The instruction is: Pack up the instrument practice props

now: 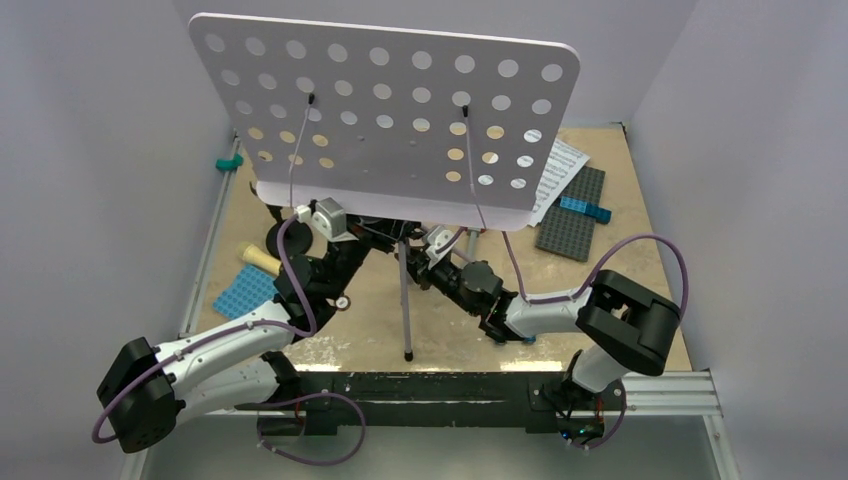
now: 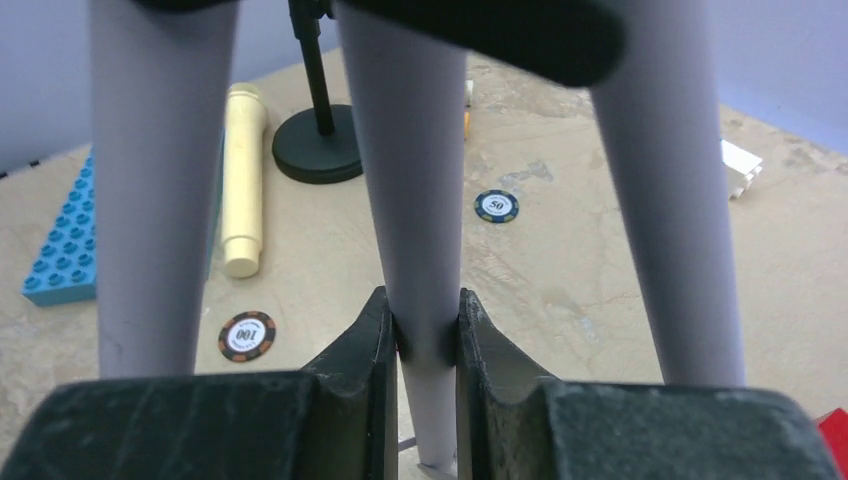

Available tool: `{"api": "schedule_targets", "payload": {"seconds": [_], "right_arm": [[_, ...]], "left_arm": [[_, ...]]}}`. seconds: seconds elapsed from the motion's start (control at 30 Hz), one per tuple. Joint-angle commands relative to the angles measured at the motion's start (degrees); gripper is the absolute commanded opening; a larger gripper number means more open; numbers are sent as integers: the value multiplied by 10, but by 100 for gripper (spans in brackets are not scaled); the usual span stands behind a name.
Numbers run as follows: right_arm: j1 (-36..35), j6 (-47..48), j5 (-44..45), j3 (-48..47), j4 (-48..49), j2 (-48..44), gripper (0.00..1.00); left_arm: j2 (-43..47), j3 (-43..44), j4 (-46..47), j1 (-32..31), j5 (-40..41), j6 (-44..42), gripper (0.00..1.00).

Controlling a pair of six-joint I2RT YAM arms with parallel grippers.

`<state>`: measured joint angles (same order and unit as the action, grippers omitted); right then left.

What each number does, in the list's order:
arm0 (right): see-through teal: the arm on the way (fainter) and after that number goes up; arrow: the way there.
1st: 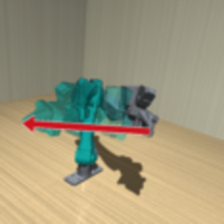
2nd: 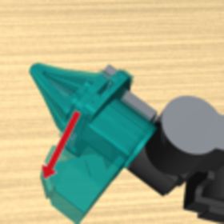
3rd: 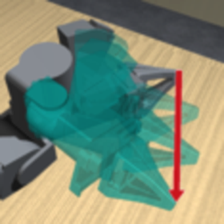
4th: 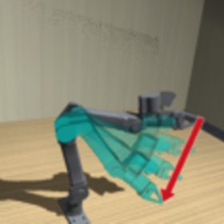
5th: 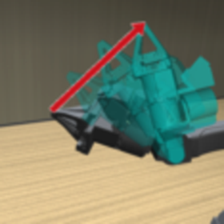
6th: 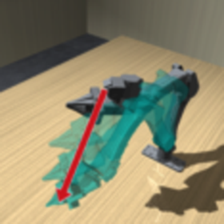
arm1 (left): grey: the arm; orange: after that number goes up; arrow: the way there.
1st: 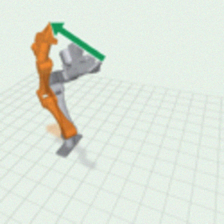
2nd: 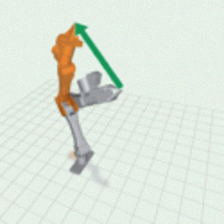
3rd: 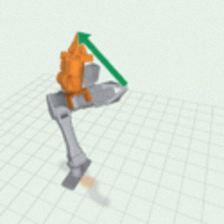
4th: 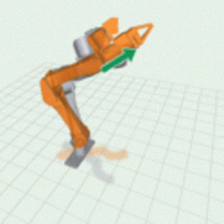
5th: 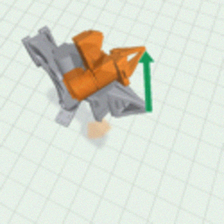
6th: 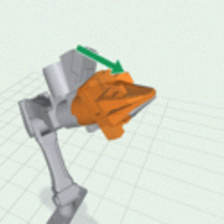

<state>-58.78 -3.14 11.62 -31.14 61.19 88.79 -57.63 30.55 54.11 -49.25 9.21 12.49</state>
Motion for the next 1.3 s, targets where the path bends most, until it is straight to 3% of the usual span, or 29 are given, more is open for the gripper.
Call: {"api": "schedule_targets", "payload": {"seconds": [0.0,0.33,0.9,1.27], "right_arm": [[4,8,-4,-18,47,-5,3],[4,63,14,-35,46,-63,0],[-2,53,9,-69,-1,-149,0],[-12,6,-34,-98,-130,-248,0]], "left_arm": [[-27,-45,-210,-5,19,50,0],[16,2,-207,-5,49,-26,0],[21,93,-203,-5,51,-85,0],[37,141,-230,-5,51,-98,0]]}}
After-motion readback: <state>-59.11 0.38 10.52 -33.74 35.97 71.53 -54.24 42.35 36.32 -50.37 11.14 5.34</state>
